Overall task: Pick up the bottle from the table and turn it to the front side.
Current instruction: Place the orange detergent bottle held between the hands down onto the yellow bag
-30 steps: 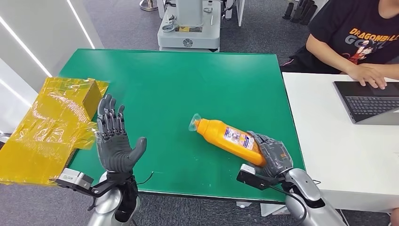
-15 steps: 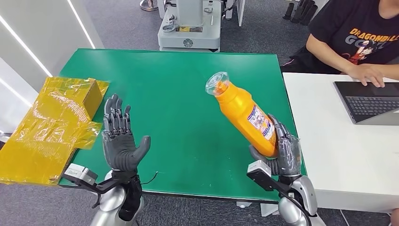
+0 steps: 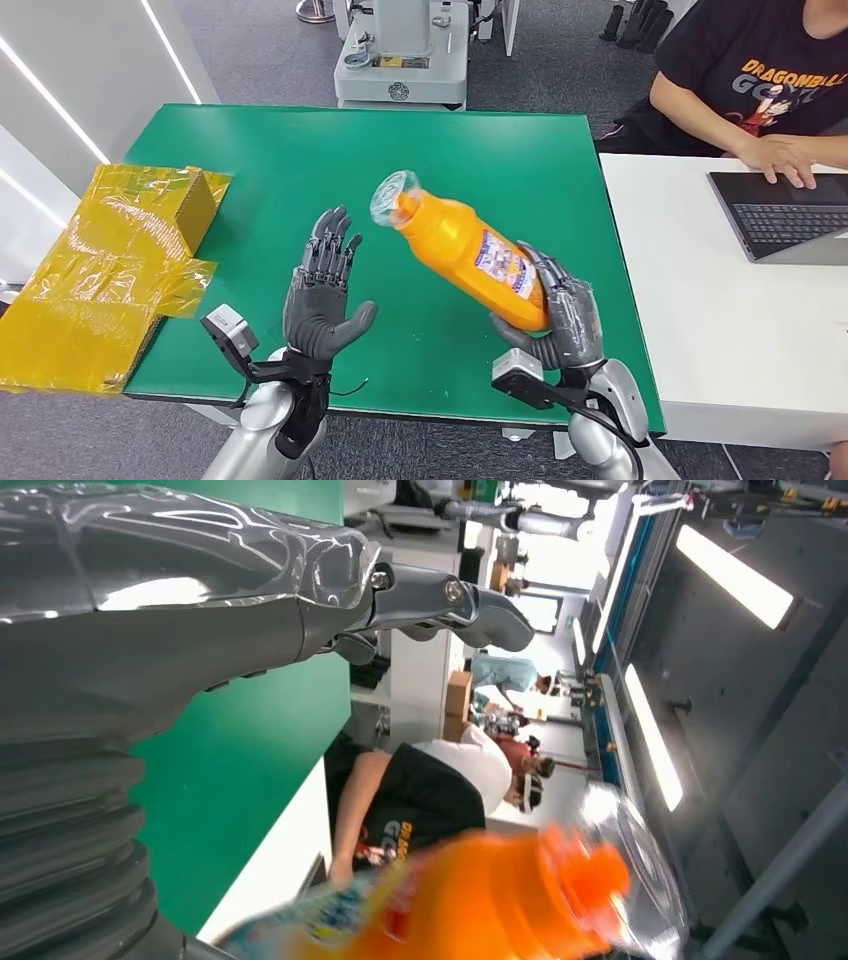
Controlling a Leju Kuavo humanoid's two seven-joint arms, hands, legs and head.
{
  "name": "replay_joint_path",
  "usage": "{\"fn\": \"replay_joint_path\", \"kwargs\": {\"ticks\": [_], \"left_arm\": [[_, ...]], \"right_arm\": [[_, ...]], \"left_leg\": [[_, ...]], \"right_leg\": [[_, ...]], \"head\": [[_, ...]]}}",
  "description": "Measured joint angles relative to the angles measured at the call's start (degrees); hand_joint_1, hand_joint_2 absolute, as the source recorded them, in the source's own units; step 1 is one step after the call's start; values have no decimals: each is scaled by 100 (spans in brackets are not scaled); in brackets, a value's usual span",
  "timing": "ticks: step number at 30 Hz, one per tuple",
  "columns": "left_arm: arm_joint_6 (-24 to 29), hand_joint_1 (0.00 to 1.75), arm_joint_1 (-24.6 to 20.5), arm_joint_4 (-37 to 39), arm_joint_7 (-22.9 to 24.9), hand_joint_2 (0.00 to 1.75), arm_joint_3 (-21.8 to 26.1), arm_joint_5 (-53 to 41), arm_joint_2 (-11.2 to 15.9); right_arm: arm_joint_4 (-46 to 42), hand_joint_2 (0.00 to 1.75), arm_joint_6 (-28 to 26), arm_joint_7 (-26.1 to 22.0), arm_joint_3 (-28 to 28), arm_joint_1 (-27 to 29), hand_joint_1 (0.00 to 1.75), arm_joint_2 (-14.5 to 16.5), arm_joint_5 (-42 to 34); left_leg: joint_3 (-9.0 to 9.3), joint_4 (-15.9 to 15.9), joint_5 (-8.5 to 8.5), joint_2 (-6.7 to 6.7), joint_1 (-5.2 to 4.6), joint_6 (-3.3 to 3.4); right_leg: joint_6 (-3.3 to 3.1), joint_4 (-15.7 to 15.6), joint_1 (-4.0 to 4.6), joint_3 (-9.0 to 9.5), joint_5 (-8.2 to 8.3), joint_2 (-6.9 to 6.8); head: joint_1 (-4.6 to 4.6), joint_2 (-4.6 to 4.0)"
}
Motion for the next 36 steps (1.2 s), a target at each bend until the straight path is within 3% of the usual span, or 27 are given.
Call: {"fn": "replay_joint_path", "kwargs": {"ticks": [12, 26, 36], "left_arm": [[169, 0, -157, 165, 79, 175, -4, -97, -73], [213, 0, -159, 171, 74, 175, -1, -107, -72], [123, 0, -147, 180, 123, 175, 99, -242, -131]], "right_arm": [[853, 175, 1355, 76, 600, -875, 175, 402, -25], [1081, 175, 1472, 128, 691, -990, 175, 496, -8], [1216, 175, 2114, 167, 708, -1059, 175, 499, 151]], "left_leg": [[-2, 0, 1, -4, 0, -1], [-2, 0, 1, -4, 0, 0], [-3, 0, 0, -4, 0, 0]], "right_leg": [[0, 1, 0, 0, 0, -5], [0, 0, 0, 0, 0, -4], [0, -1, 0, 0, -1, -4]], "head": [[1, 0], [-1, 0], [0, 0]]}}
